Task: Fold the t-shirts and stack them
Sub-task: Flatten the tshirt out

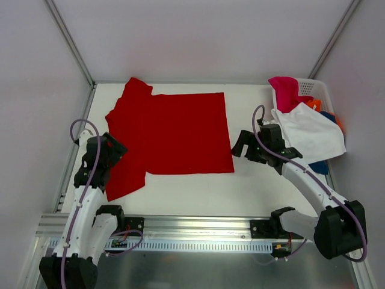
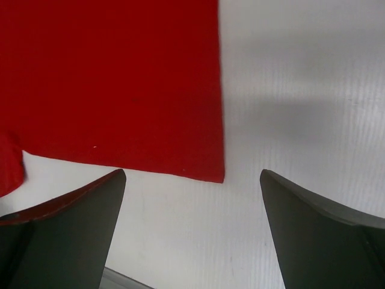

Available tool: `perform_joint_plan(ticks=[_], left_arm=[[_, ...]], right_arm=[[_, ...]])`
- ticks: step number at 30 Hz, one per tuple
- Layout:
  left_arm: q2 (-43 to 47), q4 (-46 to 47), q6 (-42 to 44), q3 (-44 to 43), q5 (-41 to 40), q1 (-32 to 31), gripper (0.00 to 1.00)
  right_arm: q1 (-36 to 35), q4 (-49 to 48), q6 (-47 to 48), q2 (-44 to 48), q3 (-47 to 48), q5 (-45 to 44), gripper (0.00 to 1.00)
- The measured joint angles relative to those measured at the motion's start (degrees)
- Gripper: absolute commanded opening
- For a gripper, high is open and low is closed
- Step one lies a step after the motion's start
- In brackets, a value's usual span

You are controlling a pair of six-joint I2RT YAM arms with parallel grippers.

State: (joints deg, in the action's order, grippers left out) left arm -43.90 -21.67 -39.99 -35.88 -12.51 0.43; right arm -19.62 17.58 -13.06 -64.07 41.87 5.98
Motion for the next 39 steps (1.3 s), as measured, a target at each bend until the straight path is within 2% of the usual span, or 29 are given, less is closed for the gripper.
perform_joint_plan(ticks=[4, 10, 16, 20, 25, 28, 31, 34, 38, 39], left_arm=[[6.9, -5.0, -4.6, 3.5, -3.7, 0.0, 0.79], [10.9, -8.2, -13.1, 10.7, -5.6, 0.1, 0.8], [15.9, -8.4, -17.7, 18.0, -3.2, 2.6, 0.76], [20.8, -8.7, -19.1, 21.7, -0.1, 3.1, 0.75], [19.3, -10.9, -18.0, 20.7, 1.6, 3.1, 0.75], [17.0, -11.8, -17.7, 19.7, 3.1, 3.1, 0.72], [12.7, -12.3, -17.2, 19.1, 3.5, 3.1, 0.7], [6.8, -14.2, -14.2, 14.4, 1.6, 3.2, 0.71], [5.4, -15.0, -7.2, 5.8, -1.1, 3.5, 0.83], [5.2, -15.0, -5.5, 3.7, -1.1, 3.8, 0.9]], right_arm=[[1.6, -4.1, -2.2, -1.3, -0.4, 6.9, 0.99], [5.7, -16.2, -9.1, -7.2, -4.8, 19.0, 1.0], [8.9, -19.0, -13.1, -8.3, -10.9, 22.9, 1.0], [9.4, -19.3, -14.8, -5.5, -14.1, 23.2, 1.0], [9.4, -20.3, -15.3, -3.7, -14.6, 23.0, 0.99], [9.4, -20.8, -15.3, -4.6, -14.6, 22.7, 0.99], [9.6, -21.3, -15.3, -6.8, -14.6, 22.4, 1.0], [9.9, -21.3, -15.1, -9.4, -14.3, 22.1, 1.0], [10.1, -22.3, -14.7, -13.2, -12.6, 22.3, 1.0], [10.1, -23.1, -14.6, -14.4, -12.0, 22.5, 0.99]])
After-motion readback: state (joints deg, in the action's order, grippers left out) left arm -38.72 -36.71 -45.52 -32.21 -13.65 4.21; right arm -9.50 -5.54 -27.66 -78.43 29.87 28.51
